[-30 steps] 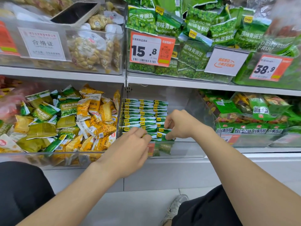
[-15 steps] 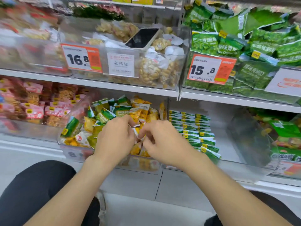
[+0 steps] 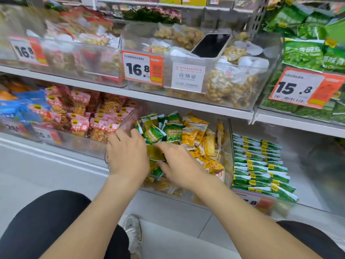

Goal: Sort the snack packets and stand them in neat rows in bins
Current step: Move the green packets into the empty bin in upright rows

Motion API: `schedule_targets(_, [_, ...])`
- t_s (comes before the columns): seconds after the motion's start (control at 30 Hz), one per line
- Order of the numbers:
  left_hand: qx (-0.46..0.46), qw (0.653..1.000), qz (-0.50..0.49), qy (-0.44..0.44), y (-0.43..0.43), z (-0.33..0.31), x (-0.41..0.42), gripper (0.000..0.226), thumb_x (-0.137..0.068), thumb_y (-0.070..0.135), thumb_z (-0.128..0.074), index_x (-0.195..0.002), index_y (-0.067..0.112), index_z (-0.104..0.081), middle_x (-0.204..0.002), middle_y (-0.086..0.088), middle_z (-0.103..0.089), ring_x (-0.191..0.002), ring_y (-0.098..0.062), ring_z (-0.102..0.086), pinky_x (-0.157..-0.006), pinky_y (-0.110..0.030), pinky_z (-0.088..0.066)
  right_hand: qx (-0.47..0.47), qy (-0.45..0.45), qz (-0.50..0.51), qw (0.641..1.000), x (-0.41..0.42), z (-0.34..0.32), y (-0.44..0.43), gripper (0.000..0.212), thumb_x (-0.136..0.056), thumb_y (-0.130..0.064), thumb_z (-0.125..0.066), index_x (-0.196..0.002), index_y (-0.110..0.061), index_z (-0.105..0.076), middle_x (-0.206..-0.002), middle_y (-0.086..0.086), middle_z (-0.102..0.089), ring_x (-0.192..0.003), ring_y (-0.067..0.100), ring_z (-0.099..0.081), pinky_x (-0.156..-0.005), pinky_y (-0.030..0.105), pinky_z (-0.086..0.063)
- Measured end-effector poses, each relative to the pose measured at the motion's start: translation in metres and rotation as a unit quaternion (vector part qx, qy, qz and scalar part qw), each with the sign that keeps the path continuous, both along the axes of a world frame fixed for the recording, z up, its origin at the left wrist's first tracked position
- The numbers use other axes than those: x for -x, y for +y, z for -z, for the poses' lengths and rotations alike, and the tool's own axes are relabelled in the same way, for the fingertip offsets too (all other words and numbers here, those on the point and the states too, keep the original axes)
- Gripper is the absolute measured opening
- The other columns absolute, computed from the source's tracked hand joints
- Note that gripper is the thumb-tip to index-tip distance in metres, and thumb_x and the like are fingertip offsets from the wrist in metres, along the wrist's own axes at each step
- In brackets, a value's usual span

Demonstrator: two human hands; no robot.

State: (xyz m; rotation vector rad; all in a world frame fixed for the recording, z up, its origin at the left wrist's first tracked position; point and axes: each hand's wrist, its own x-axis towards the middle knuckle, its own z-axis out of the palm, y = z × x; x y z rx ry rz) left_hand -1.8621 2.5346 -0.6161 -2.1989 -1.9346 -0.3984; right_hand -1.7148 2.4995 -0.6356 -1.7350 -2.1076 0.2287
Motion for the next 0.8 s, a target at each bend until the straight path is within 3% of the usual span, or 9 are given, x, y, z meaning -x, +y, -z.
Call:
schedule_targets(0.13, [0.041,0.999,0.014,0.013,0.006,0.002,-0.002,0.047,-0.085,0.012,-0.063,-0.123,0.011,-0.038,-0.127,-0.022,-0.049,-0.113,-0.042,-0.052,-0.09,-0.044,-0.048,0.0,0.025,0.011,1.0,0.004,0.006,0.01,0.066,-0.094,-0.019,-0.073,-0.151,-0.026,-0.042,-0.132,0.007,-0.066,-0.118,0.032,-0.063,-0.093,0.048,-0.056])
schedule_targets(0.23, [0.043,0.997,0.046,-0.032,0.007,-0.003,-0.002,0.048,-0.084,0.002,-0.062,-0.126,0.011,-0.039,-0.131,-0.019,-0.052,-0.116,-0.043,-0.054,-0.09,-0.044,-0.047,-0.006,0.029,0.02,0.999,0.006,0.009,0.016,0.071,-0.088,-0.019,-0.079,-0.15,-0.029,-0.048,-0.131,0.002,-0.069,-0.118,0.028,-0.064,-0.096,0.045,-0.056])
schedule_targets(0.4, [0.019,0.991,0.063,-0.115,0.005,-0.012,-0.004,0.031,-0.087,-0.009,-0.062,-0.112,0.008,-0.055,-0.124,-0.016,-0.058,-0.111,-0.04,-0.06,-0.075,-0.039,-0.036,-0.06,0.048,0.048,0.996,0.006,0.008,0.015,0.034,-0.093,-0.008,-0.069,-0.125,-0.018,-0.075,-0.113,0.0,-0.078,-0.101,0.021,-0.072,-0.092,0.034,-0.058])
schedule_targets(0.5, [-0.042,0.984,0.088,-0.15,0.01,-0.01,0.0,0.011,-0.092,0.002,-0.064,-0.085,0.01,-0.061,-0.103,-0.013,-0.064,-0.095,-0.038,-0.064,-0.07,-0.037,-0.034,-0.099,0.071,0.098,0.988,0.001,-0.008,0.009,0.027,-0.099,-0.014,-0.06,-0.116,-0.019,-0.081,-0.101,-0.006,-0.08,-0.083,0.007,-0.07,-0.079,0.02,-0.052])
schedule_targets(0.6, [-0.091,0.957,0.129,-0.243,0.011,-0.007,0.001,0.03,-0.104,0.025,-0.055,-0.078,0.018,-0.065,-0.072,-0.003,-0.065,-0.076,-0.031,-0.062,-0.062,-0.037,-0.032,-0.116,0.182,0.166,0.962,-0.009,-0.035,-0.004,0.021,-0.095,-0.02,-0.059,-0.098,-0.026,-0.08,-0.073,-0.013,-0.072,-0.062,0.001,-0.061,-0.063,0.011,-0.04])
schedule_targets(0.7, [-0.045,0.914,0.184,-0.359,0.002,-0.012,-0.004,0.029,-0.109,0.035,-0.051,-0.084,0.027,-0.062,-0.067,0.008,-0.063,-0.061,-0.01,-0.059,-0.061,-0.037,-0.035,-0.068,0.297,0.164,0.938,-0.021,-0.052,-0.022,0.022,-0.104,-0.02,-0.05,-0.098,-0.028,-0.069,-0.063,-0.006,-0.061,-0.048,0.004,-0.052,-0.048,0.019,-0.042])
schedule_targets(0.8, [0.084,0.849,0.221,-0.472,-0.011,-0.019,-0.012,0.026,-0.11,0.036,-0.051,-0.093,0.025,-0.066,-0.078,0.001,-0.065,-0.056,-0.015,-0.07,-0.046,-0.034,-0.054,0.006,0.373,0.109,0.921,-0.027,-0.063,-0.042,0.016,-0.111,-0.028,-0.045,-0.11,-0.029,-0.061,-0.094,0.01,-0.067,-0.055,0.025,-0.07,-0.05,0.049,-0.059])
